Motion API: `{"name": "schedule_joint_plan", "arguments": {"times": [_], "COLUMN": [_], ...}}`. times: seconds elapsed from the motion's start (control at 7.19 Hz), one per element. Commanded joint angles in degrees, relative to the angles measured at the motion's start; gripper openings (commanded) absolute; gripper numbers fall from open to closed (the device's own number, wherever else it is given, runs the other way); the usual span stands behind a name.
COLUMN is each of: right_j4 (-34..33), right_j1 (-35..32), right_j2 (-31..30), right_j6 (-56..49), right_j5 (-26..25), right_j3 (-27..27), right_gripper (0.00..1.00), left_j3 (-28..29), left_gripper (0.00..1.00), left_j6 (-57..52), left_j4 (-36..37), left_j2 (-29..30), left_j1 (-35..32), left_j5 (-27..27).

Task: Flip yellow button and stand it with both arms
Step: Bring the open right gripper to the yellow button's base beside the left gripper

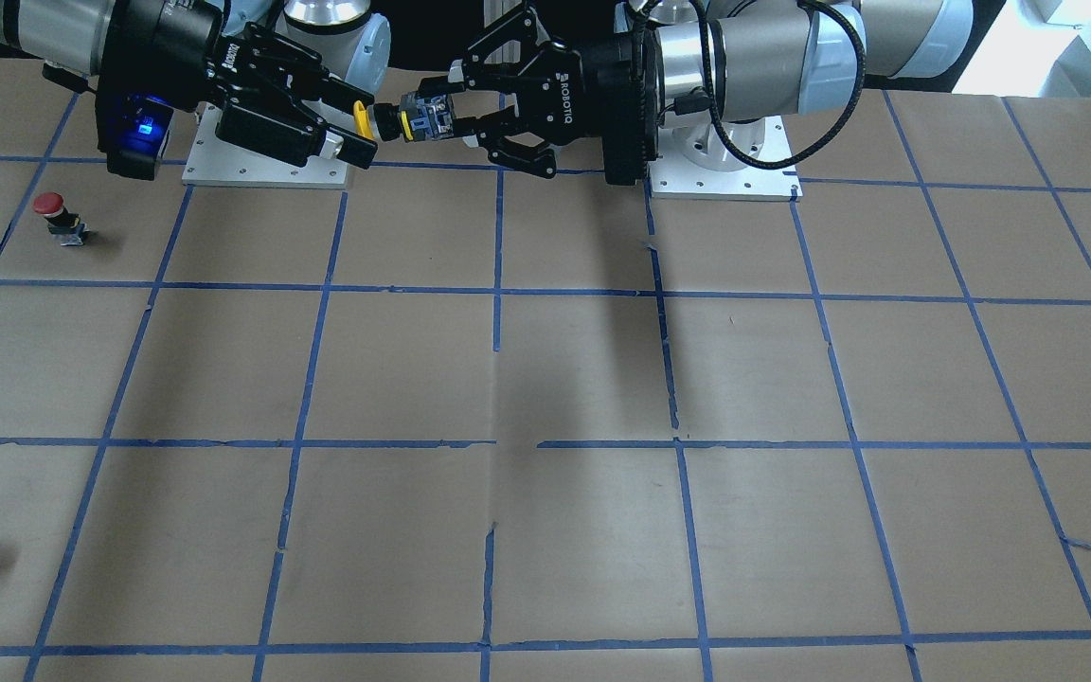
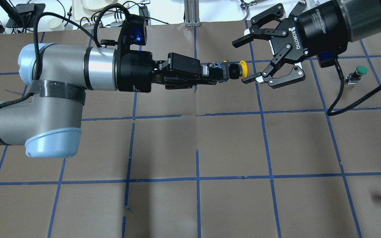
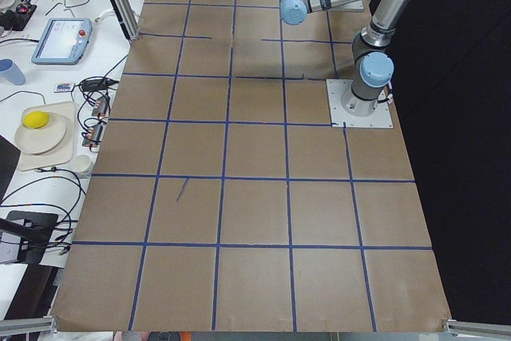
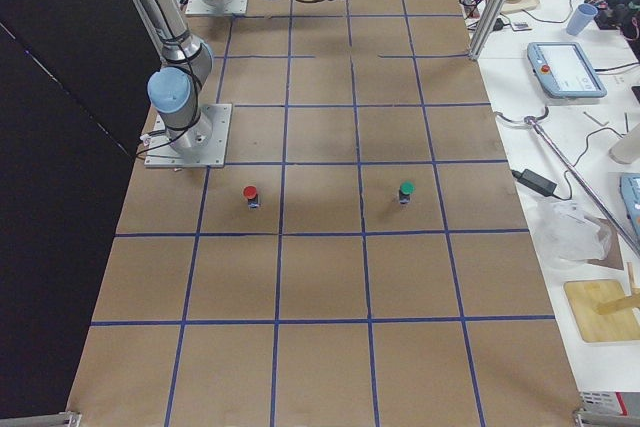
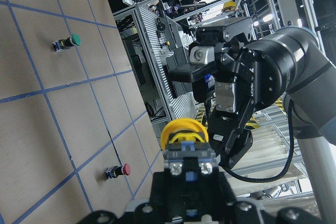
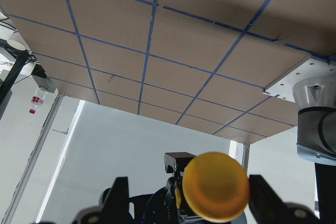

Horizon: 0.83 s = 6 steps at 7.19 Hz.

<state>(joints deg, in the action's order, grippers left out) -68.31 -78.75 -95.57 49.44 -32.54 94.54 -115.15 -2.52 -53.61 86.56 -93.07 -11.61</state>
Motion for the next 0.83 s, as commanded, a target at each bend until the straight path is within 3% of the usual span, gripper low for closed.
{"name": "schedule_joint_plan", "arguments": {"times": [0.0,0.28,0.7], "right_j4": [0.1,3.4,5.5], "right_j1": [0.0,0.2,0.4], "right_j2": [0.1,0.1,-0.4], "right_j6": [0.0,0.0,0.0], "right_j5": [-0.2,-2.8,-6.9], "right_j3": [0.1,0.0,-0.1], "right_gripper": [0.81,0.97,0.96], "left_j3": [0.0,0.1,0.6], "left_gripper": [0.10,0.10,0.10], "left_j6": [0.2,0.2,1.5], "left_j4": [0.0,0.0,0.0], "left_j2": [0.0,0.0,0.0], "left_j1": [0.0,0.0,0.0], "left_j5": [0.0,0.0,-0.1]}}
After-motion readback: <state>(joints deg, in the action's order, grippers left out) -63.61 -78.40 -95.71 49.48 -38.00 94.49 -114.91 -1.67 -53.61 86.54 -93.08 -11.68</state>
